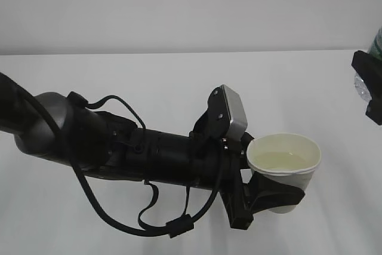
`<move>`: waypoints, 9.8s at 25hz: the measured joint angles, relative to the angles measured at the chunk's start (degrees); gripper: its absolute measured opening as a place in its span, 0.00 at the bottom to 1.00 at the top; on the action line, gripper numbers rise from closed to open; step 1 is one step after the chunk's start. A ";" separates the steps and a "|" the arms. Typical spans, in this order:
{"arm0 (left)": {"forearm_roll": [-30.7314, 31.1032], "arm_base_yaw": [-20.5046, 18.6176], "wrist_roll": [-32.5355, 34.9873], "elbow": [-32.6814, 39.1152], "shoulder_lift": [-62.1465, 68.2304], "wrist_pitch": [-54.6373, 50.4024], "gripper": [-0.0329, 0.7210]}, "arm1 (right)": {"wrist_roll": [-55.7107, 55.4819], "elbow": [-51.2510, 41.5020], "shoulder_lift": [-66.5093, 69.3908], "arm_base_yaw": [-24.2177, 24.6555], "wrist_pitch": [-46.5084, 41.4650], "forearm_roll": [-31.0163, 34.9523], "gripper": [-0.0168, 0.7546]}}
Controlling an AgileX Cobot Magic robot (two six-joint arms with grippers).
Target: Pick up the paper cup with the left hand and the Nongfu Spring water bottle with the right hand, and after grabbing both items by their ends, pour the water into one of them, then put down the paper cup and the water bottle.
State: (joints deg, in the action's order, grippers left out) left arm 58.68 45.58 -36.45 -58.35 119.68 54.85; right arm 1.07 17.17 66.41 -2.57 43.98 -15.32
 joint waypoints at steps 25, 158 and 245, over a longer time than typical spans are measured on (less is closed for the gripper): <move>-3.16 0.00 0.00 0.00 0.00 0.00 0.61 | -5.33 -5.24 11.24 0.00 13.80 8.60 0.63; -3.16 0.00 -0.10 0.00 0.13 0.97 0.61 | -1.07 14.81 54.34 0.00 21.38 13.60 0.82; -49.74 -12.82 30.72 25.20 -8.09 9.58 0.60 | -0.18 -10.62 25.72 0.00 21.47 13.60 0.79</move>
State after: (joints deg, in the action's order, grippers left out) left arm 8.94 32.76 -5.73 -33.15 111.59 64.43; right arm 0.89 6.56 92.13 -2.57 65.45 -1.72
